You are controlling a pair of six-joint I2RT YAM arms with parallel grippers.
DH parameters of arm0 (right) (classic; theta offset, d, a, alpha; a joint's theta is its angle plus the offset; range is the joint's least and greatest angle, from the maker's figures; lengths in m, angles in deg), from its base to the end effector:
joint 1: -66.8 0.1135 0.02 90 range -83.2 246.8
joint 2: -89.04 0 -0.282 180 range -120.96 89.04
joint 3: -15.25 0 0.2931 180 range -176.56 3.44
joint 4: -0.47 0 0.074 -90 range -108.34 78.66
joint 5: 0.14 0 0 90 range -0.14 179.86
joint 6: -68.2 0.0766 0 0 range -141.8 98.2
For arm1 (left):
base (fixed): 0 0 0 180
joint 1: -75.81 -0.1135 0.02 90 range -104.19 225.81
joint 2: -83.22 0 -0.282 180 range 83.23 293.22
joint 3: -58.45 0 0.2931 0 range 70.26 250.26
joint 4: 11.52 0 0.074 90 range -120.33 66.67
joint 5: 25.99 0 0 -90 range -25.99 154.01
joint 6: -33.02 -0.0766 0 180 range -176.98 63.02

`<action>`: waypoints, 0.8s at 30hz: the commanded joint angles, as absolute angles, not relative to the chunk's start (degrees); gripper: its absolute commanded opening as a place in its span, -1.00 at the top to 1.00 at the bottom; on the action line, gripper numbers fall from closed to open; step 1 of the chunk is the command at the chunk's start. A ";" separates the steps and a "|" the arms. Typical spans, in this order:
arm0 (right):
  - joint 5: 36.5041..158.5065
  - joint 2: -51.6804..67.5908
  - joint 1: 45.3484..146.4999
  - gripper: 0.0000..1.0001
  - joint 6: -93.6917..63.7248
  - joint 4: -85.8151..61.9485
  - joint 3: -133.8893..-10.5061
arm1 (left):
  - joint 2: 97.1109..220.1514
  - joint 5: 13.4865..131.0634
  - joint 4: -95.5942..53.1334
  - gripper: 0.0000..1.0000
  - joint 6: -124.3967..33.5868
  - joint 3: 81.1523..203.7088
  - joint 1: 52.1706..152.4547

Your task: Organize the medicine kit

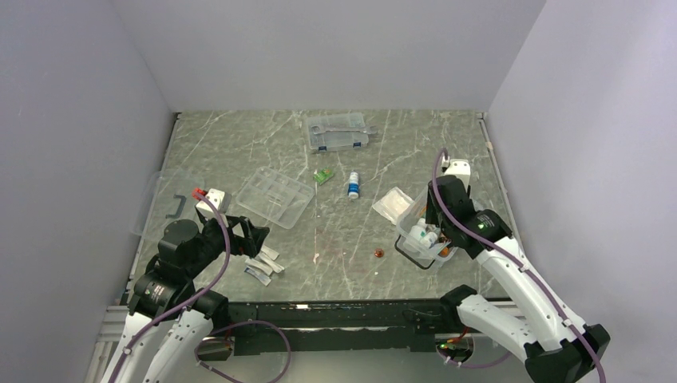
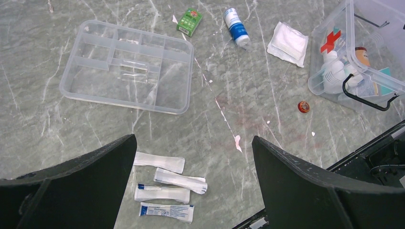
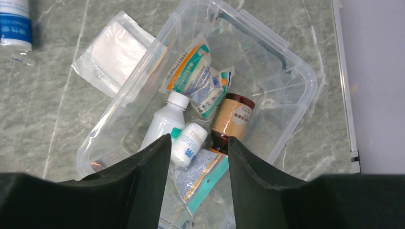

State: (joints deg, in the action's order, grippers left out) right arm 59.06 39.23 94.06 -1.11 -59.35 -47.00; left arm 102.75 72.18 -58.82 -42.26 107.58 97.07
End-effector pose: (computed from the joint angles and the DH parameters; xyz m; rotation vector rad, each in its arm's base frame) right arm 0.2126 0.0654 0.2892 0.1125 2.2607 -0.2097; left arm 0.1375 -0.0652 0.3070 0.2088 1.9042 -0.5616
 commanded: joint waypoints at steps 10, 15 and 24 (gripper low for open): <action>64.36 36.89 94.33 -0.12 -1.98 -54.03 -53.61 | 103.23 73.00 -58.85 -0.97 -41.71 109.72 97.31; 66.27 33.66 94.18 -0.22 1.55 -50.71 -52.47 | 103.04 72.89 -58.86 -0.97 -41.72 109.72 97.35; 66.54 27.40 91.93 -0.39 9.50 -45.32 -49.23 | 102.67 72.56 -58.93 -0.97 -41.68 109.72 97.34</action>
State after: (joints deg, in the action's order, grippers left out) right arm 65.29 29.16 93.34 4.66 -50.28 -50.43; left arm 102.93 72.18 -58.82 -42.26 107.58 97.07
